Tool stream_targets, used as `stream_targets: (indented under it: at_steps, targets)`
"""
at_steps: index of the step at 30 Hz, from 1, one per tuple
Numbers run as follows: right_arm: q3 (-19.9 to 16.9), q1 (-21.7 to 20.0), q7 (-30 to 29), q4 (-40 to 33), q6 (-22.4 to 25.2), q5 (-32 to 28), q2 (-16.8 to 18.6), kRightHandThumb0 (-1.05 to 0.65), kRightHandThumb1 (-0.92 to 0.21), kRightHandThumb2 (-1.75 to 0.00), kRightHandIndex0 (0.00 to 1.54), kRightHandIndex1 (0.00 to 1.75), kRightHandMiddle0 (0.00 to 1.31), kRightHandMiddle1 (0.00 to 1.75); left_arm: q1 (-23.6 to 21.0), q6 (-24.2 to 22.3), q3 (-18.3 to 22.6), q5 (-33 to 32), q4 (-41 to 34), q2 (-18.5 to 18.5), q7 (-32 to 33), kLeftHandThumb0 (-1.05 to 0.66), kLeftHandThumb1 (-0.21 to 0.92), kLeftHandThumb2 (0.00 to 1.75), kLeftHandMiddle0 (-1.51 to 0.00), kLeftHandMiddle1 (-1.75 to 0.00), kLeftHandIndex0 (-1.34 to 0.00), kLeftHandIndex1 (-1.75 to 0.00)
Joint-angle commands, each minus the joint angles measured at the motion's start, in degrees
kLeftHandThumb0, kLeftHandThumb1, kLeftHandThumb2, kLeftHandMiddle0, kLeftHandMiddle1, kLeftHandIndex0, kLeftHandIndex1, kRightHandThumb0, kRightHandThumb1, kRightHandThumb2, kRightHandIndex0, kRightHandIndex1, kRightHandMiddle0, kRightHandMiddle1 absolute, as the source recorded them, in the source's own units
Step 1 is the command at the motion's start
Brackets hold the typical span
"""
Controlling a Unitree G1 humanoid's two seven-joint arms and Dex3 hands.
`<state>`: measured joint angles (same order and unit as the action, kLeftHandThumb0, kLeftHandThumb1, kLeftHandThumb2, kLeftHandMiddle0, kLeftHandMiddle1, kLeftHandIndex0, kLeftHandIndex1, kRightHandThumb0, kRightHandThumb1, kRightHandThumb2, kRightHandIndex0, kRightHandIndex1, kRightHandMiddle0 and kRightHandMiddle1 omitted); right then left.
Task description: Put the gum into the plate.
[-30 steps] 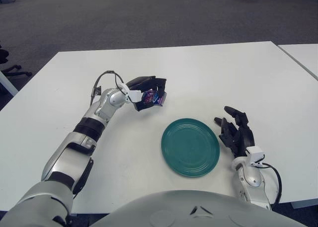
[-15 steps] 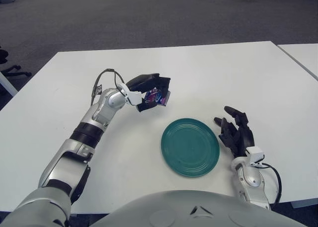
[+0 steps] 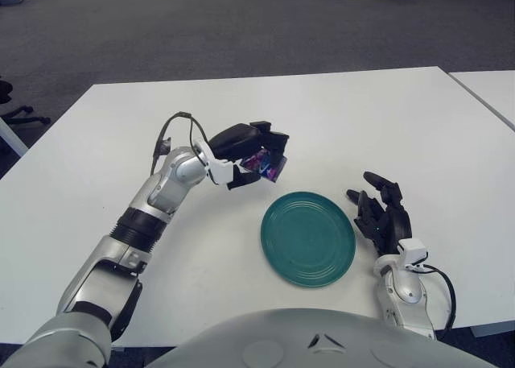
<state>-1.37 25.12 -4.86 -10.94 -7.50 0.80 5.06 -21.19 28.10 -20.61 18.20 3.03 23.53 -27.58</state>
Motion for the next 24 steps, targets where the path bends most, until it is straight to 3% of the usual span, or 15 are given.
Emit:
stream_targets:
  at_steps: [1,8,18,24]
  targets:
    - [-0.4,1.0,-0.1,2.7,2.1,-1.1,0.5,-0.54,-0.92,-0.72,0.4,0.68,0.03,1.01,1.2,-1.8,-1.4,-2.4,-4.1,-0.9,-2.5,0.0,0.02,1.64,-0.82,-1.69,-0.63,-1.75]
    - [-0.7,0.7,-0.1,3.3,1.9,-1.3,0.4,-0.55,-0.92,-0.71,0.41,0.7,0.04,1.01,1.4,-2.0,-3.0,-3.2,-7.2,-0.7,-6.0,0.0,0.07,1.59,-0.77,-1.69,-0.62,-1.75]
    - [-1.5,0.2,1.1,5.1,0.6,-3.4,0.6,-0.56,-0.92,-0.7,0.37,0.68,0.03,1.0,2.0,-7.8,-5.4,-6.0,-13.6,-0.6,-12.2,0.0,0.19,1.45,-0.67,-1.69,-0.53,-1.75]
    - [-1.6,0.1,1.5,5.7,0.1,-4.2,0.7,-0.53,-0.92,-0.69,0.35,0.66,0.02,1.01,1.6,-6.4,-6.3,-5.7,-13.7,-0.9,-13.1,0.0,0.21,1.41,-0.69,-1.62,-0.52,-1.75]
